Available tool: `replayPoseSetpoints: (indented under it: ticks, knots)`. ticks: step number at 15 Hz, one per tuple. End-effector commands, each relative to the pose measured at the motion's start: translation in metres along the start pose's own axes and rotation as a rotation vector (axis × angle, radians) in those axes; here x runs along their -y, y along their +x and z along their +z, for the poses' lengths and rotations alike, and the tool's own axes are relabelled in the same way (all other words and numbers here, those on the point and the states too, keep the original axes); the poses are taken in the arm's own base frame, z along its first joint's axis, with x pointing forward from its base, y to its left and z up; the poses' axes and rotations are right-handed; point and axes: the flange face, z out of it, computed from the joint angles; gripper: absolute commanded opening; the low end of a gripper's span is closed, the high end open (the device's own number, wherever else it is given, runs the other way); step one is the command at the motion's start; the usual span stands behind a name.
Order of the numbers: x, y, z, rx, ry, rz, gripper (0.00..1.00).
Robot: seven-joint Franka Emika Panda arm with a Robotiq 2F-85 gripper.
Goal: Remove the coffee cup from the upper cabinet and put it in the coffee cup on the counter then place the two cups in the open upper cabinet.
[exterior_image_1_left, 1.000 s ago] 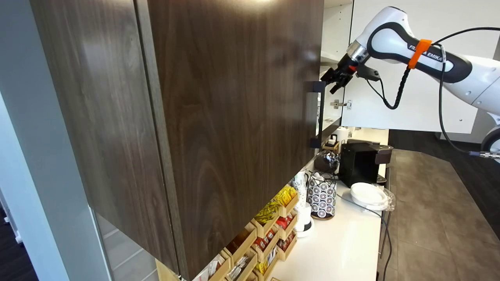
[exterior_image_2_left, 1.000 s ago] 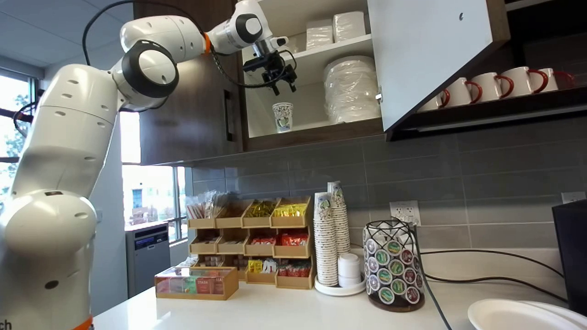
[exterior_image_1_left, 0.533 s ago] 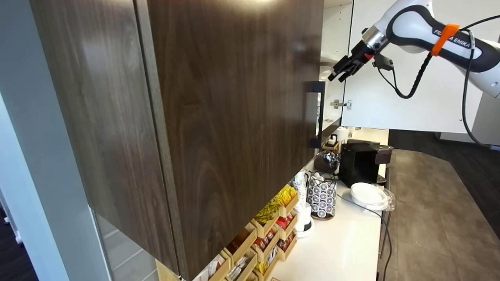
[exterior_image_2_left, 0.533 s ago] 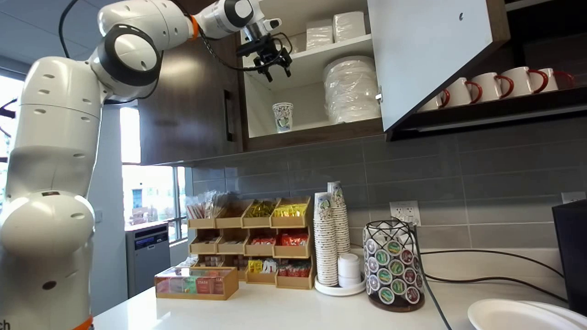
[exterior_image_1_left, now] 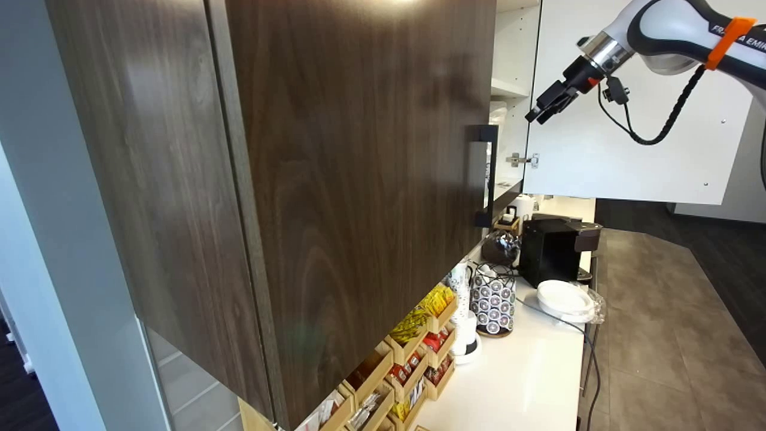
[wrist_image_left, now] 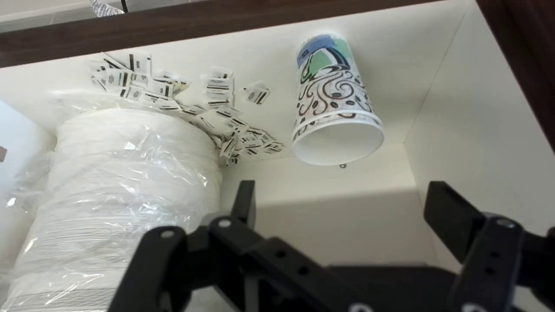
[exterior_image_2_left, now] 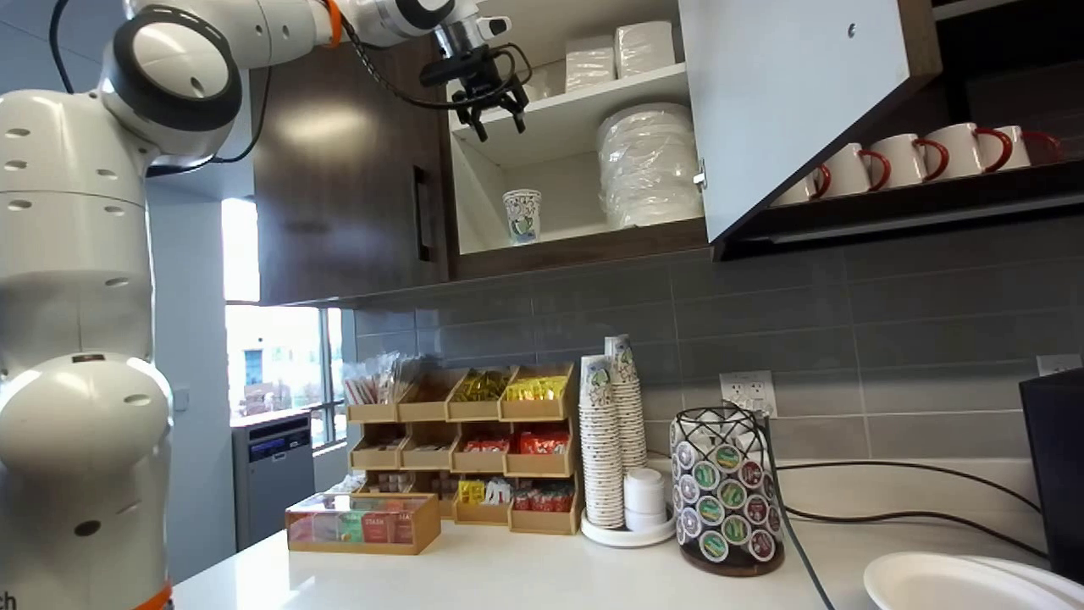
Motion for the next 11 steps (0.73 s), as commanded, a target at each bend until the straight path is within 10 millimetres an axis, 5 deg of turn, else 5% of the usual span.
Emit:
replayPoseSetpoints:
  ticks: [1,5,6,11]
  knots:
    - [0.0,-0.027,-0.012,0.025,0.048,-0.033,1.0]
    - [0.001,-0.042,-0.023,0.003,0.099,-0.078,1.0]
    - [0.001,-0.025,-0.017,0.002,0.056,-0.059,1.0]
    - [0.001,-0.035,-0.024,0.002,0.074,-0.07,1.0]
